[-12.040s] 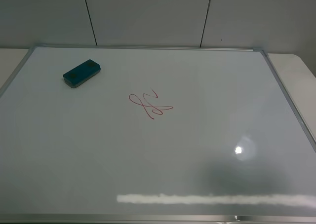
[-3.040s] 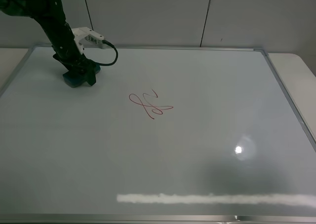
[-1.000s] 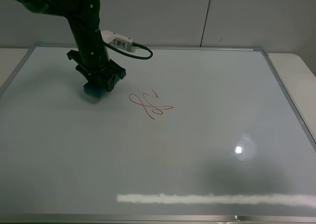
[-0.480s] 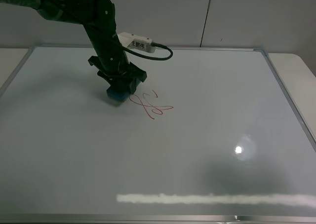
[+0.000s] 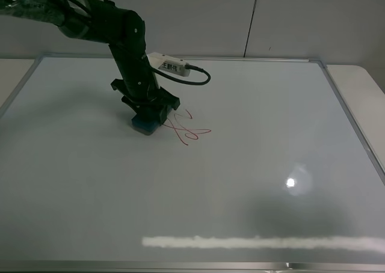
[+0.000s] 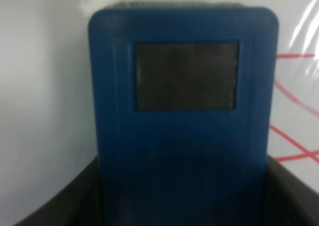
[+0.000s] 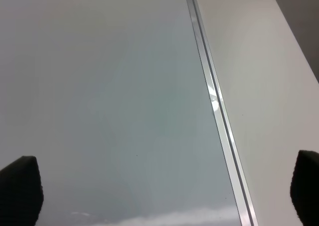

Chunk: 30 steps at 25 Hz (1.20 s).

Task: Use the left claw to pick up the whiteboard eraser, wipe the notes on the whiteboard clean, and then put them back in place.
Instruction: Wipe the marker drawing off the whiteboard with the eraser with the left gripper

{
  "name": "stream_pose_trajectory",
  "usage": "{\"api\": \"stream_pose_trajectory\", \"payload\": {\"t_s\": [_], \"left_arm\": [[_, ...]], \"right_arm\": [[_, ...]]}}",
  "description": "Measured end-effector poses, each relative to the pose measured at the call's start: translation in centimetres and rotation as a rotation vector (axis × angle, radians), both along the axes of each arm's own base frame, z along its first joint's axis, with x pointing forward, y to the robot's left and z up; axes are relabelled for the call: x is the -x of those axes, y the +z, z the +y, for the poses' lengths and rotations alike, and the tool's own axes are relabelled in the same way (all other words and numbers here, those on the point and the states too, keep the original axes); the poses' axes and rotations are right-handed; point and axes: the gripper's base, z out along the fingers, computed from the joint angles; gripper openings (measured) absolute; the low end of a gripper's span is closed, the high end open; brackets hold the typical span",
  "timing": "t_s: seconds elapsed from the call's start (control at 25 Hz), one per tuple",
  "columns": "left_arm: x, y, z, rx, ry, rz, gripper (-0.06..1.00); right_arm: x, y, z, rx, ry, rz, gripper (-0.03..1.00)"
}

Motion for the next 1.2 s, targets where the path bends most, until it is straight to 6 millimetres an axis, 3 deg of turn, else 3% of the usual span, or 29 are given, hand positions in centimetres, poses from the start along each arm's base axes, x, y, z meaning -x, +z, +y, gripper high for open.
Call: {"api": "stream_pose_trajectory", "payload": {"t_s": [0.28, 0.56, 1.2], "left_arm": [[0.4, -0.1, -0.8, 0.002, -0.018, 0.002, 0.55], [2.3, -0.2, -3.8, 0.012, -0.085, 0.017, 0.55], [10.7, -0.3, -12.8, -0.014, -0.361, 0.069, 0.55]], "right_arm": [[0.0, 0.0, 0.0, 0.000, 0.000, 0.000, 0.99], [0.0, 0.0, 0.0, 0.000, 0.000, 0.000, 0.99], [0.0, 0.0, 0.0, 0.000, 0.000, 0.000, 0.99]]}}
